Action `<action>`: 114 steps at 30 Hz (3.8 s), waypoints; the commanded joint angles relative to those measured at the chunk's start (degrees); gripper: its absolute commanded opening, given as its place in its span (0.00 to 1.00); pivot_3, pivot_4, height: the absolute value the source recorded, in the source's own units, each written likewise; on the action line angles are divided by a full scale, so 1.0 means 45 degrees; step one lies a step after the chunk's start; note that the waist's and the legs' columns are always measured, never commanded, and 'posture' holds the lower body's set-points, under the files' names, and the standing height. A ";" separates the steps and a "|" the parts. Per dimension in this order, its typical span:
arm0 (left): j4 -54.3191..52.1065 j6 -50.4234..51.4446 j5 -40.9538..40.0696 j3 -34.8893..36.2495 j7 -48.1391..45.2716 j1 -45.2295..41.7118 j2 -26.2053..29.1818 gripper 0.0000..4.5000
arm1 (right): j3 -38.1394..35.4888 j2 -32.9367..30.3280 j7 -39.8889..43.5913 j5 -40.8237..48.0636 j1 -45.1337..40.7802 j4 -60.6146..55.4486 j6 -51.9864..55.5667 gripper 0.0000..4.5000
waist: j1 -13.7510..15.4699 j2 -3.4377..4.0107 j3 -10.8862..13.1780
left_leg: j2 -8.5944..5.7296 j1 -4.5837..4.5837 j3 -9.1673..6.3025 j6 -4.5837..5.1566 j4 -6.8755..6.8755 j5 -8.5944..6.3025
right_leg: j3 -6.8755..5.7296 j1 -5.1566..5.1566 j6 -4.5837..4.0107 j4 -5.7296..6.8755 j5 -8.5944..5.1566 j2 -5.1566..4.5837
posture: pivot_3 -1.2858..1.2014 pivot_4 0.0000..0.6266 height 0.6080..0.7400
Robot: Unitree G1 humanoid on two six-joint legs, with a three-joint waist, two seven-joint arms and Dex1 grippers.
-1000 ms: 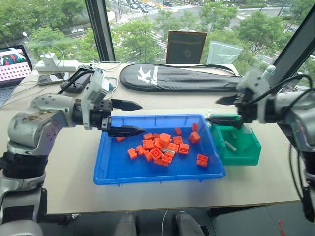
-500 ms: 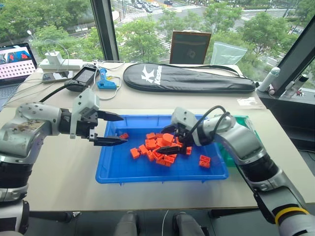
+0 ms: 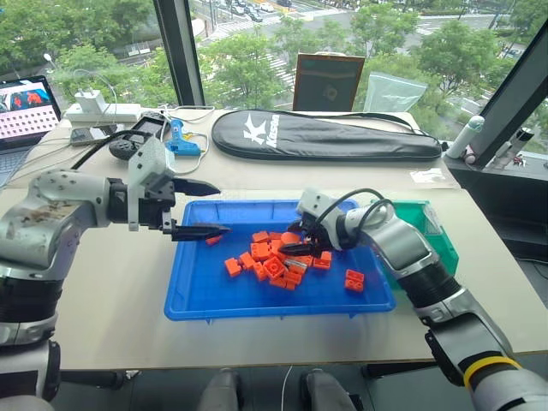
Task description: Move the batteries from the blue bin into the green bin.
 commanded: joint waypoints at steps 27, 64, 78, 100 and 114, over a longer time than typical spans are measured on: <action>0.0429 -0.0630 0.0363 -0.0637 -0.0709 -0.0844 -0.0745 1.00 | -0.1189 -0.2508 0.1393 0.1712 0.1758 -0.5715 0.2166 0.99 | 0.0050 -0.0001 0.0000 | -0.0002 0.0003 -0.0006 0.0000 -0.0002 -0.0001 | 0.0000 0.0011 0.0001 -0.0005 -0.0002 -0.0003 | 0.52 0.24 0.95; 0.1142 -0.1516 0.1518 -0.1037 -0.0907 -0.1165 -0.0971 1.00 | 0.0919 -0.1643 0.1449 0.0068 0.1772 -0.3086 0.0332 0.51 | 0.0013 -0.0008 -0.0005 | 0.0000 0.0014 -0.0005 0.0000 0.0012 0.0000 | -0.0001 0.0017 0.0000 0.0003 -0.0001 0.0001 | 0.52 0.24 0.95; 0.1260 -0.1528 0.1613 -0.1111 -0.0772 -0.1245 -0.1201 1.00 | -0.0821 -0.3524 0.1099 -0.0915 0.0092 -0.0584 -0.0952 0.51 | 0.0012 -0.0007 -0.0004 | -0.0001 0.0009 -0.0001 0.0000 0.0009 0.0000 | -0.0003 0.0011 -0.0001 -0.0002 -0.0001 0.0000 | 0.52 0.24 0.95; 0.1370 -0.1492 0.1577 -0.1094 -0.0971 -0.1318 -0.1396 1.00 | -0.0893 -0.2097 0.1603 0.1024 0.0995 -0.4272 0.1478 0.99 | -0.0001 -0.0006 -0.0004 | 0.0000 0.0005 -0.0011 0.0000 0.0001 0.0000 | -0.0003 0.0008 0.0000 0.0005 -0.0001 0.0002 | 0.52 0.24 0.95; 0.1228 -0.1449 0.1610 -0.1035 -0.1107 -0.1219 -0.1298 1.00 | 0.0574 -0.1670 0.0941 0.0365 0.1439 -0.3877 0.1782 0.83 | 0.0010 -0.0006 -0.0004 | -0.0002 0.0004 -0.0010 0.0000 0.0007 0.0000 | -0.0004 0.0007 0.0000 0.0005 -0.0001 0.0000 | 0.52 0.24 0.95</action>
